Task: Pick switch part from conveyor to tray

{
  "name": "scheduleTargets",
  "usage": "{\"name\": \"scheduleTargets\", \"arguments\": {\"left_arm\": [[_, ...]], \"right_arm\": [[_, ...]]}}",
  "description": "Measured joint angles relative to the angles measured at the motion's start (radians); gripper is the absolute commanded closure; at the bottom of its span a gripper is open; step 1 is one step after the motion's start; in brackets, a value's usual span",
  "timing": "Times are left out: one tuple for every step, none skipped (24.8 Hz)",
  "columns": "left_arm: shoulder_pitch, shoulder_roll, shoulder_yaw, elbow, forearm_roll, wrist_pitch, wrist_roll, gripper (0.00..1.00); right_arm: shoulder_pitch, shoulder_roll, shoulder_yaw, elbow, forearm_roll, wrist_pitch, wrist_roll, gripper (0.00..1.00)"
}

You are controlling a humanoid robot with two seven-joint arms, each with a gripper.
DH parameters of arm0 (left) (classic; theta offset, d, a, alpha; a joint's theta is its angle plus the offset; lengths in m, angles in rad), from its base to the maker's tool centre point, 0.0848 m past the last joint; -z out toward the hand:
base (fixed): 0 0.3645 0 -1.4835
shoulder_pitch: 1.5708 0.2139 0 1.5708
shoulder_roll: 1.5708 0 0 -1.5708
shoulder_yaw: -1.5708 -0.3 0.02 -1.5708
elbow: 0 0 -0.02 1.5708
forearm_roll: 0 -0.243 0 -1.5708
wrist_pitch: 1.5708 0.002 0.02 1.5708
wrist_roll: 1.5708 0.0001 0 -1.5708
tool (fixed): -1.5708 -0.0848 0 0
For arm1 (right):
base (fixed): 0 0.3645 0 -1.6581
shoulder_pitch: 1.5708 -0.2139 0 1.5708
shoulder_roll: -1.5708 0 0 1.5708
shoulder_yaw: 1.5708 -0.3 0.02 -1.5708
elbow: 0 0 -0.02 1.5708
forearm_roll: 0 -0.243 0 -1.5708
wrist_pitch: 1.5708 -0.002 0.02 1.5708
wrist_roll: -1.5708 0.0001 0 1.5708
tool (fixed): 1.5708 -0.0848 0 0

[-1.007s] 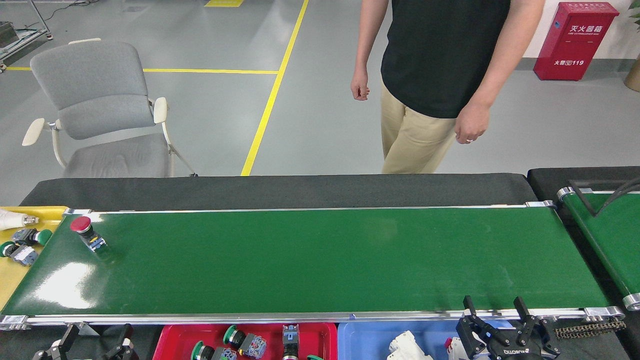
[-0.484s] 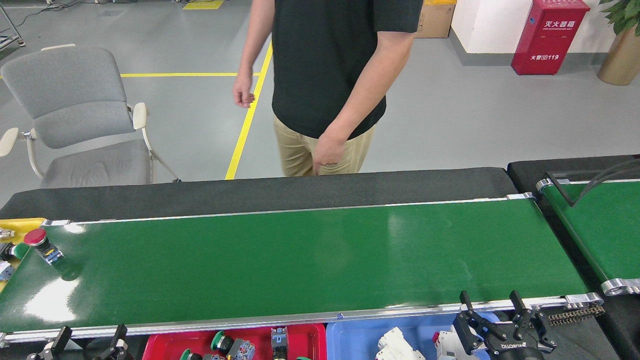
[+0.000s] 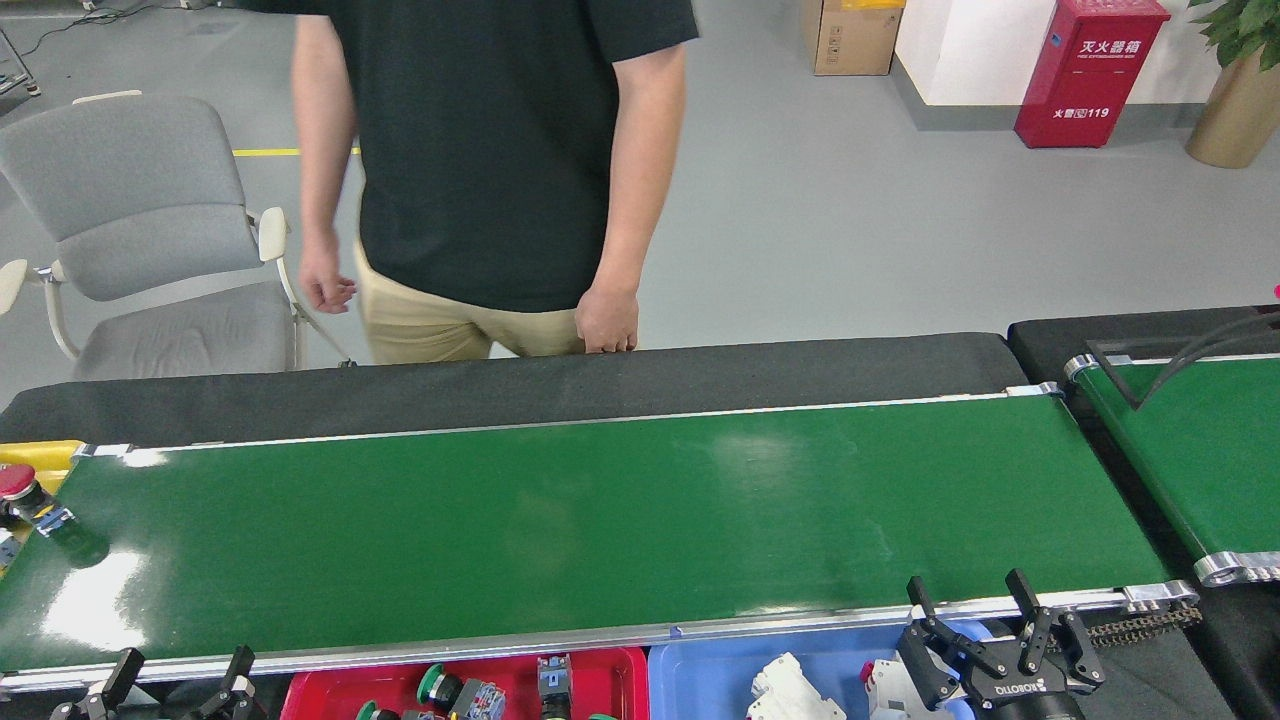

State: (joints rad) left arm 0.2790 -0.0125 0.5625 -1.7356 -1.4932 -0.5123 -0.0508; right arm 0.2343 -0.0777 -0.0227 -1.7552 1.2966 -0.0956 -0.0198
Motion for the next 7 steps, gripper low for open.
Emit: {"name": "scheduleTargets", "arguments": {"left_arm": [[0.0,0.001,0.0,0.0,0.0,0.0,0.0,0.0],[0.0,0.004,0.0,0.0,0.0,0.0,0.0,0.0],[0.0,0.008,0.0,0.0,0.0,0.0,0.0,0.0],[-0.001,0.011,0.0,0.0,0.0,0.0,0.0,0.0],[-0.002,0.011,0.0,0.0,0.0,0.0,0.0,0.0],[-0.002,0.011,0.0,0.0,0.0,-0.001,0.0,0.0],[-0.002,0.011,0.0,-0.001,0.0,-0.001,0.0,0.0]], "right_arm": [[0.001,0.0,0.0,0.0,0.0,-0.004,-0.002,0.02],[0.002,0.0,0.0,0.0,0.0,-0.006,-0.004,0.02],[0.005,0.0,0.0,0.0,0.0,-0.007,-0.005,0.02],[0.008,0.0,0.0,0.0,0.0,-0.007,-0.005,0.02],[0.012,0.0,0.0,0.0,0.0,-0.008,-0.005,0.02],[0.018,0.0,0.0,0.0,0.0,-0.008,-0.005,0.02],[0.026,0.0,0.0,0.0,0.0,-0.008,-0.005,0.02]]}}
